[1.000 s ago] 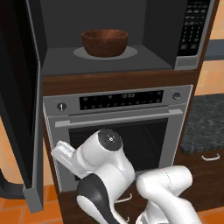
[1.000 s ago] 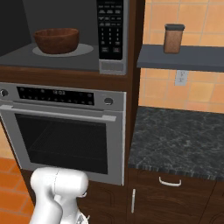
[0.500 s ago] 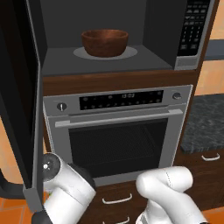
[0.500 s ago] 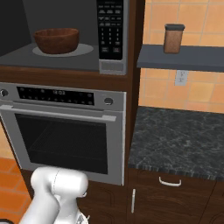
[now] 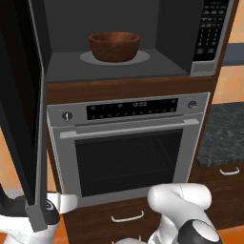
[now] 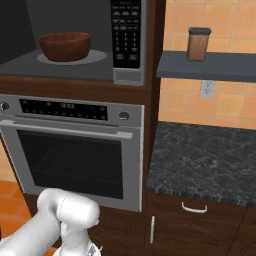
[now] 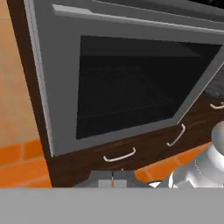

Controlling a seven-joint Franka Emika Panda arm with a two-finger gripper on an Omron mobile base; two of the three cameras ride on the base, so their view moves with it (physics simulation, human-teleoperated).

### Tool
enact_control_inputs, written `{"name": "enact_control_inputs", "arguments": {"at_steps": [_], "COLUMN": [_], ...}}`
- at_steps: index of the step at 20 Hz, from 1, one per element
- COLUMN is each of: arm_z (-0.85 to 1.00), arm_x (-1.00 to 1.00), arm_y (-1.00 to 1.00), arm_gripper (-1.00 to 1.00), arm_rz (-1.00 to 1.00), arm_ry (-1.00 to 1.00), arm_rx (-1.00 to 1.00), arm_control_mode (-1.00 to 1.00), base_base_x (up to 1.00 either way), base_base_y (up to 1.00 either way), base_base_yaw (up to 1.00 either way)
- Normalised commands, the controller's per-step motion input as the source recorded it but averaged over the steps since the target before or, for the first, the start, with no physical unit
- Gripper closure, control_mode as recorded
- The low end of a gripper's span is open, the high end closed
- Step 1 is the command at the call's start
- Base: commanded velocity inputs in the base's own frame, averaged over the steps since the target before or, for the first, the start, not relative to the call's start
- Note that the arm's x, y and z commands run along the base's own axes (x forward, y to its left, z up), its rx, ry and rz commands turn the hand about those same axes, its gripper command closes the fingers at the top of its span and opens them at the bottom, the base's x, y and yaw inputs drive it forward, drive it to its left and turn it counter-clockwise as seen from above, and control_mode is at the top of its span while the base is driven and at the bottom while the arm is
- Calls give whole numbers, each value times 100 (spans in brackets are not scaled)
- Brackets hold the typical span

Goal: Open the microwave, place the bowl with waffle inside the microwave, then close the microwave door and turn it on.

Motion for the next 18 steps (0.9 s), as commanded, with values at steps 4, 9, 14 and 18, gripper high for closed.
{"name": "enact_control_inputs", "arguments": {"at_steps": [4,9,14,18], "arm_z": [46,28,-3,19], "arm_x": [0,-1,-10,-24], "arm_y": [17,28,1,-2], "arm_gripper": [100,100,100,100], "arm_rz": [-10,-7,0,2], "arm_ry": [0,-2,-29,-44], "arm_rx": [-61,-60,-31,-35], "arm_control_mode": [-100,-100,-100,-100], "base_base_x": [0,0,0,0], "base_base_y": [0,0,0,0], "base_base_yaw": [0,0,0,0]}}
